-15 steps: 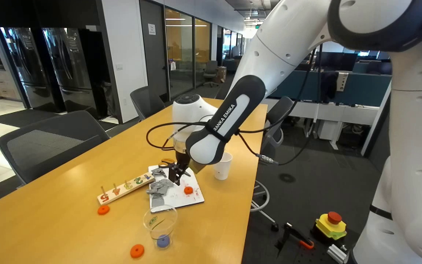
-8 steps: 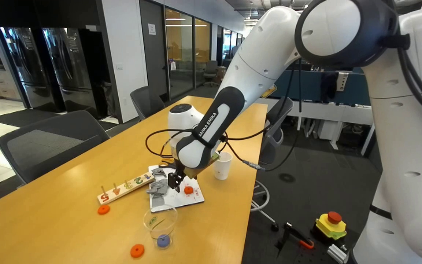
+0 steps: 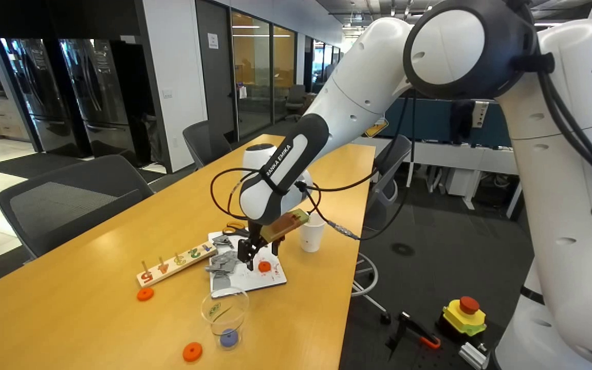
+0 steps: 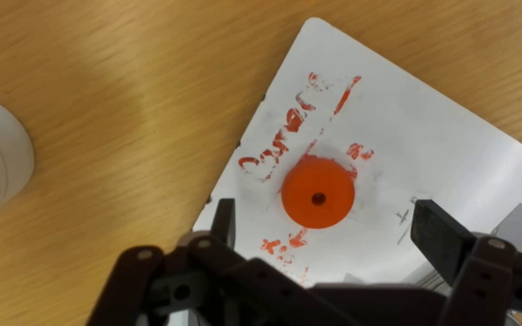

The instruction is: Put the blue ring in the blue cup and orange ring in the white cup

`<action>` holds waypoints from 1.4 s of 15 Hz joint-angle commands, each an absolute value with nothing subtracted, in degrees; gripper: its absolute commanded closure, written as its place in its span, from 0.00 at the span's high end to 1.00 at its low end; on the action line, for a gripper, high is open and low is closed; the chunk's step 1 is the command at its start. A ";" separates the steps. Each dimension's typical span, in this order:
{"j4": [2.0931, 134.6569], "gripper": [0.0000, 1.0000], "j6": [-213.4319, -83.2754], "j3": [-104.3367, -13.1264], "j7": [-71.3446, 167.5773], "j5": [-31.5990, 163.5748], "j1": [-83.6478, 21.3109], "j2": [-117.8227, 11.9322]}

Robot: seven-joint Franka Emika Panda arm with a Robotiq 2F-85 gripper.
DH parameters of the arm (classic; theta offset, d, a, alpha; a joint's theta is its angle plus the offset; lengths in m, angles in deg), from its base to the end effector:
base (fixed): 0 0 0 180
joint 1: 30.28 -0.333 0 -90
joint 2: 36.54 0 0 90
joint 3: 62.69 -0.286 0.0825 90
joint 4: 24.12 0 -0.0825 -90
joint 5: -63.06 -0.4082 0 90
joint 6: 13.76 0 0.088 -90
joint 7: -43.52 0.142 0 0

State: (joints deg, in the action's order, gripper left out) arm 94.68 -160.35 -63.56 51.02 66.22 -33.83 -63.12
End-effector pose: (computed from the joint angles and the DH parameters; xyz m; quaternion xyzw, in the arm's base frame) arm 0.5908 0.0459 0.1227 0.9999 -0.0049 0.0118 0.0109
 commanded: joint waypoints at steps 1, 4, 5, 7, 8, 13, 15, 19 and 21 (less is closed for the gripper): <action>92.72 1.00 -157.83 -65.14 47.25 62.81 -32.17 -63.79; 92.58 1.00 -156.95 -65.40 46.42 61.81 -31.98 -64.09; 92.49 1.00 -156.72 -65.40 46.40 61.77 -32.03 -64.23; 92.36 1.00 -156.23 -65.38 46.43 61.86 -32.15 -64.40; 92.29 1.00 -156.11 -65.41 46.42 61.85 -32.16 -64.47; 92.23 0.72 -156.50 -65.37 46.47 61.81 -32.10 -64.70; 92.26 0.58 -156.54 -65.40 46.51 61.72 -32.06 -64.71; 92.26 0.27 -156.73 -65.20 46.81 61.82 -32.04 -64.68; 92.37 0.21 -156.75 -65.03 46.99 61.89 -31.95 -64.29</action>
